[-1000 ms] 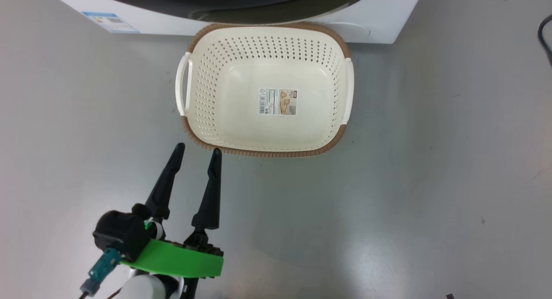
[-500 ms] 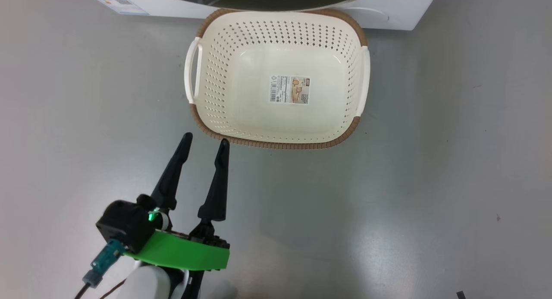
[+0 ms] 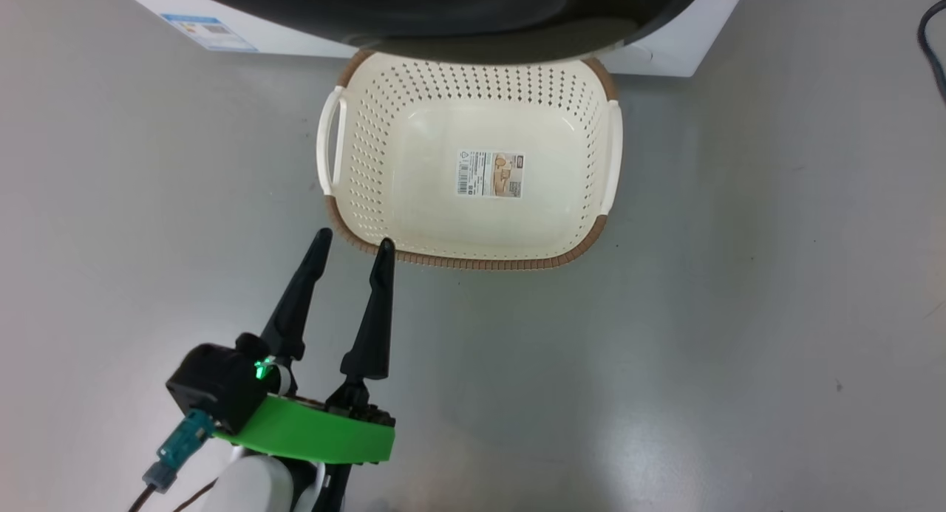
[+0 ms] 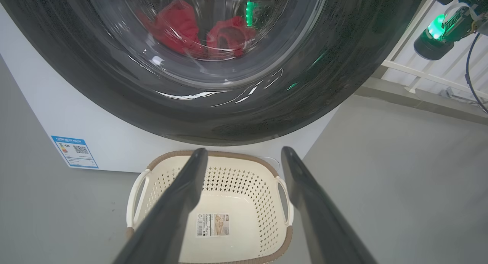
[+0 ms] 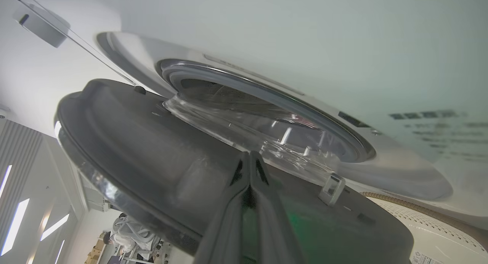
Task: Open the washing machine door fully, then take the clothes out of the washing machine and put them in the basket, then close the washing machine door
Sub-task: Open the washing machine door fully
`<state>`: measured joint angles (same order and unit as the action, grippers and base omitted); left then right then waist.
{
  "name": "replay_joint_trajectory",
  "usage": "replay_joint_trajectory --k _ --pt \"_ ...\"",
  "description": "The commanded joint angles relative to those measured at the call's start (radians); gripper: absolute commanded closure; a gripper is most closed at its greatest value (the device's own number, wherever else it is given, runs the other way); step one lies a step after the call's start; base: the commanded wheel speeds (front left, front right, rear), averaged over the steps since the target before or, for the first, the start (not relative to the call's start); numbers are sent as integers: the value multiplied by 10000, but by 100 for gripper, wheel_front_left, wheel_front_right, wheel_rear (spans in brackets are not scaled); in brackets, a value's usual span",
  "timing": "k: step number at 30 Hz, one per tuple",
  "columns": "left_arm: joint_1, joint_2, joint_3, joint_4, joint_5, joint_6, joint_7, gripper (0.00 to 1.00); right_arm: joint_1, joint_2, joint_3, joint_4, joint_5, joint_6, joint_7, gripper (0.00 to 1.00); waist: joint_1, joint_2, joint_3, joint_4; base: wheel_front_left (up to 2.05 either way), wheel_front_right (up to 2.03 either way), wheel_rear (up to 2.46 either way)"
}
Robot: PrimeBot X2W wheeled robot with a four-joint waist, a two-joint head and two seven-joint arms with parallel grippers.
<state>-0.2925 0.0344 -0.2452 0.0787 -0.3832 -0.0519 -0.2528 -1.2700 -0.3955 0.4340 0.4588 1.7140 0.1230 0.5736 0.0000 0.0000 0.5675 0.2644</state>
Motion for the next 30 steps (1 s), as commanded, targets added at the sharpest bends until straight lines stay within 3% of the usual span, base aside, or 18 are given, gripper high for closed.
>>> replay_joint_trajectory --k 1,30 --pt "27 158 287 -166 -45 86 -90 0 254 326 -4 -363 -146 77 87 100 0 0 -89 -39 0 0 0" --pt "834 158 510 -143 203 92 -90 0 3175 1314 377 -1665 -388 77 1085 100 0 0 -1708 -289 0 0 0"
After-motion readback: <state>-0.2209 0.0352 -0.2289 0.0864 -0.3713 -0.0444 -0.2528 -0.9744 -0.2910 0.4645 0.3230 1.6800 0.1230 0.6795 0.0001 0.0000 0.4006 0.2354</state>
